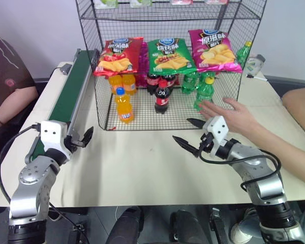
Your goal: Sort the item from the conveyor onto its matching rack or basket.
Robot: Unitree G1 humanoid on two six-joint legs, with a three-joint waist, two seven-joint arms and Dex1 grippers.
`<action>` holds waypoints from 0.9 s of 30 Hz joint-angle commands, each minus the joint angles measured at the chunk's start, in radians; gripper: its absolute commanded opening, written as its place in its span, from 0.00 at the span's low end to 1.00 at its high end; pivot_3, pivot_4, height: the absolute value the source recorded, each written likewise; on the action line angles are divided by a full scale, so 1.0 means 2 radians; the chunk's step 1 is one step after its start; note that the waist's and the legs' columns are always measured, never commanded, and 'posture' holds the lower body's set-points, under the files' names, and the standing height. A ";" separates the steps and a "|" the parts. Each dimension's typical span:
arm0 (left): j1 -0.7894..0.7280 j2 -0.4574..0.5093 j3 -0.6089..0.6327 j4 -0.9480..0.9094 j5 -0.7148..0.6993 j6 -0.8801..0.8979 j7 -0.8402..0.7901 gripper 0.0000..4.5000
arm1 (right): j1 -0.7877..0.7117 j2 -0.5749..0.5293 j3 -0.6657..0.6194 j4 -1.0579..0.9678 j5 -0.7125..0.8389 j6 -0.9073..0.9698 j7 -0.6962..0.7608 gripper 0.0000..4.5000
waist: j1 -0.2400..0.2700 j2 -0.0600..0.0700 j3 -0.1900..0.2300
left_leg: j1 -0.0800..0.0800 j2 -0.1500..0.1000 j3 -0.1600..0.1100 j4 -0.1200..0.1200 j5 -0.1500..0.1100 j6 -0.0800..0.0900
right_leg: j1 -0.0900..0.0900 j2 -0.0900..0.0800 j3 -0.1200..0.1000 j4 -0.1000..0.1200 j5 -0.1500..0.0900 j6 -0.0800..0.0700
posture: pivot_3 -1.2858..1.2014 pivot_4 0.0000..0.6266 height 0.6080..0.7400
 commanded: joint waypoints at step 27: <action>-0.001 0.003 0.006 0.007 0.013 -0.029 0.000 0.98 | -0.005 -0.001 -0.004 -0.015 0.003 -0.005 -0.002 1.00 | 0.000 0.000 0.000 | 0.000 0.000 0.000 0.000 0.000 0.000 | 0.000 0.000 0.000 0.000 0.000 0.000 | 0.52 0.24 1.00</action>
